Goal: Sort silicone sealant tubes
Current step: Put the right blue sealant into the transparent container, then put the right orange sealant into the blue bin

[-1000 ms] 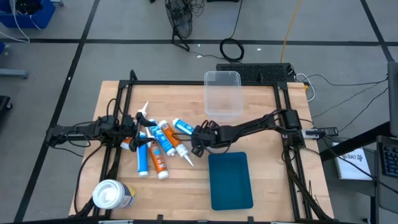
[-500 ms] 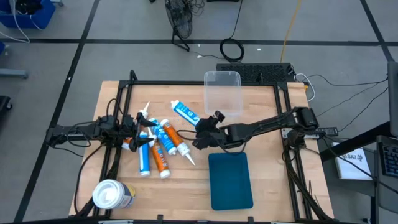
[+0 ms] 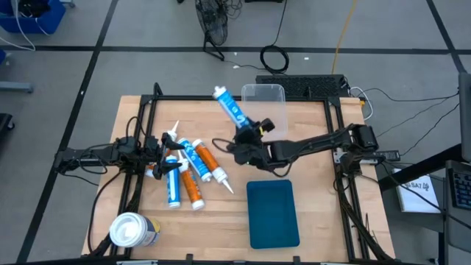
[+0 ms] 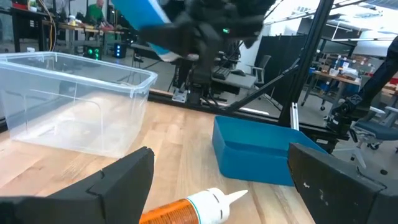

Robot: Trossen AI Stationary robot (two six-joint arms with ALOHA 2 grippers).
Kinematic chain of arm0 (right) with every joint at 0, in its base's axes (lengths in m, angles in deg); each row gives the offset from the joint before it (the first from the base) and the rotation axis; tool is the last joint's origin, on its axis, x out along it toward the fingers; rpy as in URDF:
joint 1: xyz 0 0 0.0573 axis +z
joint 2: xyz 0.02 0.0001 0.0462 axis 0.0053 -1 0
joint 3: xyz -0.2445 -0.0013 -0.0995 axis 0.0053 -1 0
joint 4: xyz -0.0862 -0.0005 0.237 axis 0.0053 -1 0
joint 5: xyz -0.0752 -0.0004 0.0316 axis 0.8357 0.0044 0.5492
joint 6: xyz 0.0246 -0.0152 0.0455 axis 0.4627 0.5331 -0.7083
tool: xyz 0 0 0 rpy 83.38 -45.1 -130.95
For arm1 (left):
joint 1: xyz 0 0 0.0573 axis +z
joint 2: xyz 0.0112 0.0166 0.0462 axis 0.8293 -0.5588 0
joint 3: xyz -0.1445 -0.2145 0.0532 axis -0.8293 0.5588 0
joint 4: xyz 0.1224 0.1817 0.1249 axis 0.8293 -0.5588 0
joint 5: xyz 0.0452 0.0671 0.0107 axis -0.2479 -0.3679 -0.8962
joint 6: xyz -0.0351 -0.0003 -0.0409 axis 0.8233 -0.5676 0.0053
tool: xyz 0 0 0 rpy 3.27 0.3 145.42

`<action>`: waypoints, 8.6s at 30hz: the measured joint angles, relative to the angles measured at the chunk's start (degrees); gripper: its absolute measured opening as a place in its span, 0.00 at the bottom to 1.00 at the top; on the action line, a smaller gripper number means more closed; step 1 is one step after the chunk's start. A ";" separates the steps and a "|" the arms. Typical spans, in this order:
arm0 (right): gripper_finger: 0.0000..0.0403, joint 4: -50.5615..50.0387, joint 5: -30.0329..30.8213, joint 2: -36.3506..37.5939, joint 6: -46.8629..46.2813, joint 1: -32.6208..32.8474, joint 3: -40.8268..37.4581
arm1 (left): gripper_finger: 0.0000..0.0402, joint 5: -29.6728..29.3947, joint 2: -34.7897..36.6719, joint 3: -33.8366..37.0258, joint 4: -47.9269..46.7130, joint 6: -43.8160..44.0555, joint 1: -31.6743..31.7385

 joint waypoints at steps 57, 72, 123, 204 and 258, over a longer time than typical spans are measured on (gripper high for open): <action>0.70 21.95 -21.05 19.52 -19.62 -17.43 -37.34 | 0.90 -0.30 -0.01 0.00 0.00 0.00 -0.01; 0.67 29.77 -26.21 19.50 -14.79 -17.41 -37.34 | 0.90 -0.29 0.00 0.00 0.00 0.00 0.01; 0.66 44.54 -66.29 19.45 6.35 -10.90 -37.36 | 0.90 -0.29 0.00 0.00 0.00 0.00 0.01; 0.64 36.72 -61.36 87.54 12.88 -8.06 -82.80 | 0.90 -21.10 -100.05 -64.68 -20.85 -50.01 6.52; 0.64 35.89 -61.27 87.49 12.78 -8.03 -82.83 | 0.90 2.64 -112.48 -75.06 -39.88 -23.48 1.67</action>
